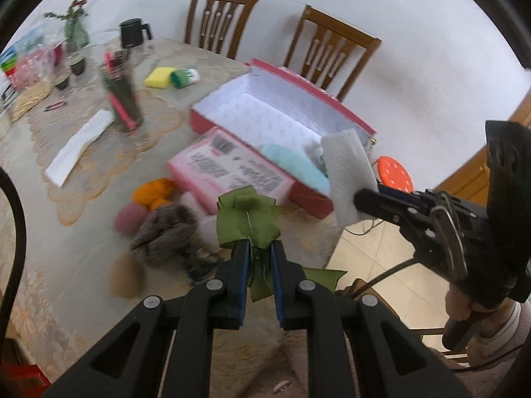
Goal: Organize soft objects
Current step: 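Carry the green bow and white foam block with both tools over the box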
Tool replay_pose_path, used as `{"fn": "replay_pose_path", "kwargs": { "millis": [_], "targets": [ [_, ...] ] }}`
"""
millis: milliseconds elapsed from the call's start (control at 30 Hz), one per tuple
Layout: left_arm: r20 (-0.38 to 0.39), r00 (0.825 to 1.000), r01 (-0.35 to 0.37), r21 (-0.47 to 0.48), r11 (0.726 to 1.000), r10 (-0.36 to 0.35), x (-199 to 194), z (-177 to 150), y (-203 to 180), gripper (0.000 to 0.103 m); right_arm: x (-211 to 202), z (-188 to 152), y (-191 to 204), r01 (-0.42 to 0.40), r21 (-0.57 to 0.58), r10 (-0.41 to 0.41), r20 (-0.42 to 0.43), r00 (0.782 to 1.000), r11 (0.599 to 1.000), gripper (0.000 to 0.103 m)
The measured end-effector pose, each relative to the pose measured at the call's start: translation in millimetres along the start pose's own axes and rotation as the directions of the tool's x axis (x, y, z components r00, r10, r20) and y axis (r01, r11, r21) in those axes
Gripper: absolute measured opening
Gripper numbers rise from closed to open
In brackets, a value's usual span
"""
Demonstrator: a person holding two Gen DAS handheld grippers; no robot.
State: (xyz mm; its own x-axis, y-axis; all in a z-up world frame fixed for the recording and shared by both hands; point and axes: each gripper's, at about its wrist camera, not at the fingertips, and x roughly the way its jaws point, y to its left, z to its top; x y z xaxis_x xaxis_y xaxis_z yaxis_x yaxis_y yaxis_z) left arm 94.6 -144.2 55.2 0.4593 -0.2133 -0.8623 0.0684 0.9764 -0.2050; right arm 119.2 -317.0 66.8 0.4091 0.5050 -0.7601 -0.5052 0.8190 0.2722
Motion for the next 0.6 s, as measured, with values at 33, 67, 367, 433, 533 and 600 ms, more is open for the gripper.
{"fn": "replay_pose_path", "kwargs": {
  "millis": [33,67,367,433,533,600],
  "targets": [
    [0.004,1.0,0.002,0.01,1.0,-0.002,2.4,3.8,-4.3,0.013,-0.6,1.4,-4.4,0.007,0.006,-0.007,0.003,1.0,1.0,0.013],
    [0.009,1.0,0.001,0.015,1.0,-0.001,3.4,6.9,-6.6,0.014,-1.1,3.1,-9.7,0.012,0.013,-0.012,0.006,1.0,1.0,0.013],
    [0.061,0.998,-0.016,0.008,1.0,0.015,22.5,57.4,-22.3,0.014,-3.1,18.2,-46.8,0.041,0.038,-0.043,0.028,0.999,0.998,0.013],
    [0.066,0.997,-0.026,0.002,1.0,0.025,29.2,69.1,-24.3,0.014,-1.0,21.6,-53.8,0.044,0.038,-0.045,0.028,0.999,0.998,0.013],
    [0.069,0.997,-0.033,-0.007,0.999,0.034,39.9,83.9,-25.4,0.014,4.2,25.5,-64.2,0.052,0.035,-0.053,0.024,0.998,0.998,0.013],
    [0.073,0.996,-0.046,-0.012,0.999,0.046,48.7,93.5,-26.8,0.014,8.5,27.8,-71.0,0.049,0.041,-0.05,0.019,0.999,0.998,0.013]
  ]
}}
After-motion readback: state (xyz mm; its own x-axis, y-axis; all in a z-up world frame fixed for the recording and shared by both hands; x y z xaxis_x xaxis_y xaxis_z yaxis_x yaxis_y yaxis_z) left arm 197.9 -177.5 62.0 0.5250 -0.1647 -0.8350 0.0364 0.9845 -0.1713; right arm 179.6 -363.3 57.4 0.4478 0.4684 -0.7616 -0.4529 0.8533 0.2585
